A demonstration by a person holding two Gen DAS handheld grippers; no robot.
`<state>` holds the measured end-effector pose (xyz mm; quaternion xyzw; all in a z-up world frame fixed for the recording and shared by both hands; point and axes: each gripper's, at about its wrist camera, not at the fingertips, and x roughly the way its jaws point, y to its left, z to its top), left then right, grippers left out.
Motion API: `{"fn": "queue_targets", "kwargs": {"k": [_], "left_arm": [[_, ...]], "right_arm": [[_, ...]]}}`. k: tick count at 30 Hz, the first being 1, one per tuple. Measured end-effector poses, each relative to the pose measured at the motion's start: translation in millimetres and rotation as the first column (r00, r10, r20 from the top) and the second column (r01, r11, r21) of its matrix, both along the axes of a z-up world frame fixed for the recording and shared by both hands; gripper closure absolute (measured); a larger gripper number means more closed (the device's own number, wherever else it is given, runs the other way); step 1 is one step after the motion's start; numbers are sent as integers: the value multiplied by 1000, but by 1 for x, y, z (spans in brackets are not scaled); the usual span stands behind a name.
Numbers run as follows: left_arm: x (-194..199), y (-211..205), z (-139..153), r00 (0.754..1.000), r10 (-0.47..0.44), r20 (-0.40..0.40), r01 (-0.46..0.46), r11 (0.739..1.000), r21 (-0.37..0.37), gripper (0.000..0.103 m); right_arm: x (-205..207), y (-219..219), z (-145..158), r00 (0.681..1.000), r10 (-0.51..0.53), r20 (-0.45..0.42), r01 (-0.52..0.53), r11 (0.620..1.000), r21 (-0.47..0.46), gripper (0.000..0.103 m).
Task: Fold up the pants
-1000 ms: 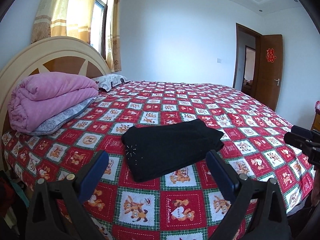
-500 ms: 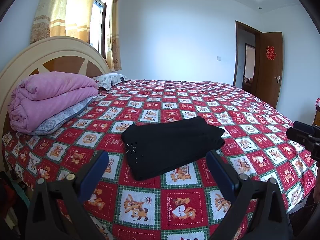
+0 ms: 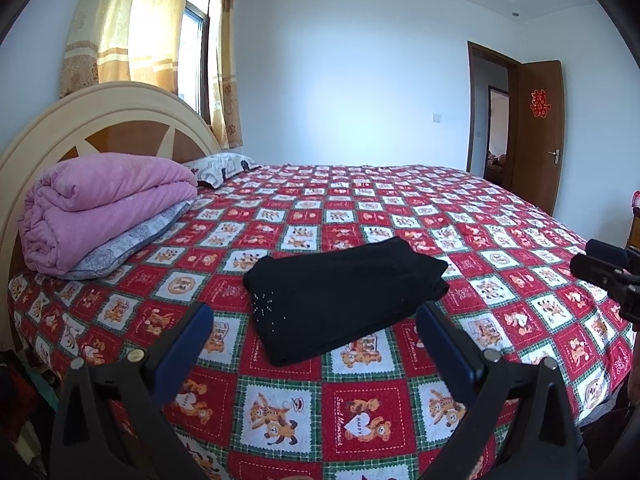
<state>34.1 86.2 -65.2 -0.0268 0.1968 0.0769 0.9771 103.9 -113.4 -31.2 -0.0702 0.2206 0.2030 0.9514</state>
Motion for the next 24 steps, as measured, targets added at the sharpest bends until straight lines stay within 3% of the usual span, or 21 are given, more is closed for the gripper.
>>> {"fn": "queue_targets", "kwargs": {"k": [24], "left_arm": [[1,-3,-2,1000,-10,17,10,1000,-28,0]], "right_arm": [[3,6,-7,1000,-14,0,14,999,-40,36]]}}
